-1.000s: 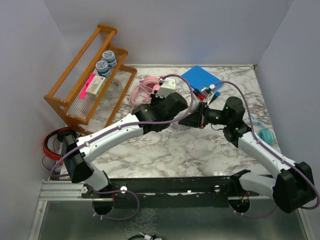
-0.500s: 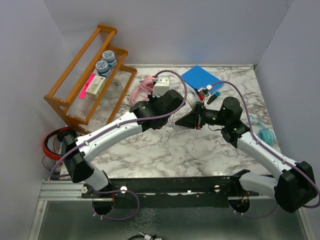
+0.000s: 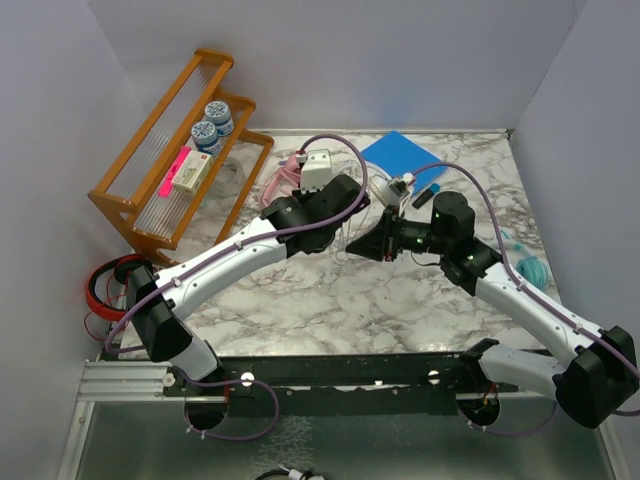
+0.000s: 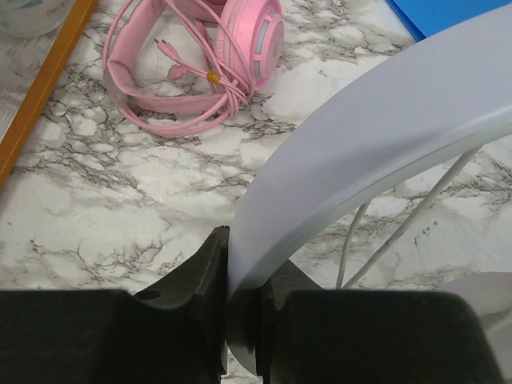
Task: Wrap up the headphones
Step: Wrap the headphones cable around the headphones.
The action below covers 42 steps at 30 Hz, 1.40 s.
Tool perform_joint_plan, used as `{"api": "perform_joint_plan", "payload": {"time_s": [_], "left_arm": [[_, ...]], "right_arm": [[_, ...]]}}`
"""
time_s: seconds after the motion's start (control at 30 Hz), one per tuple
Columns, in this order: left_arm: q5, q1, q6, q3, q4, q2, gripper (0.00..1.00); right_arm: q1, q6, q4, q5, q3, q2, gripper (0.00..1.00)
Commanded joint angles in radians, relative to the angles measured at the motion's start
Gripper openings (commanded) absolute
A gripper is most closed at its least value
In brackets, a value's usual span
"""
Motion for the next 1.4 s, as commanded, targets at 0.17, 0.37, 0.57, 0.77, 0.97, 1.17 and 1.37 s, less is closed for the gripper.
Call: {"api": "perform_joint_plan", "payload": {"time_s": [0.17,0.37,0.57,0.77,0.97,1.17,1.37], "left_arm": [[0.000,0.045,-0.071,0.052,0.016,-0.024,0.00],[-0.003,0.071,-0.053,0.051,0.011,-0.037,0.00],[0.017,0.097,-0.052,0.059,0.008,-0.057,0.00],[0.032,0.102,-0.057,0.087,-0.007,-0.071,0.00],[0.047,0.108,-0.049,0.100,-0.013,-0.094,0.00],[0.051,0.116,-0.054,0.078,-0.014,-0.120,0.00],[0.072,0.122,-0.074,0.050,-0.012,-0.128,0.00]], "right_arm": [[0.018,-0.089,-0.121,0.096,-0.004,-0.069,0.32],[0.018,-0.117,-0.139,0.122,-0.051,-0.147,0.34],[0.021,-0.131,-0.014,0.093,-0.167,-0.222,0.52],[0.028,-0.106,0.418,0.160,-0.502,-0.328,0.51],[0.040,0.069,0.622,0.169,-0.558,-0.150,0.56],[0.040,0.391,0.658,0.254,-0.535,0.010,0.65],[0.040,0.802,0.543,0.425,-0.529,0.037,0.90]]}}
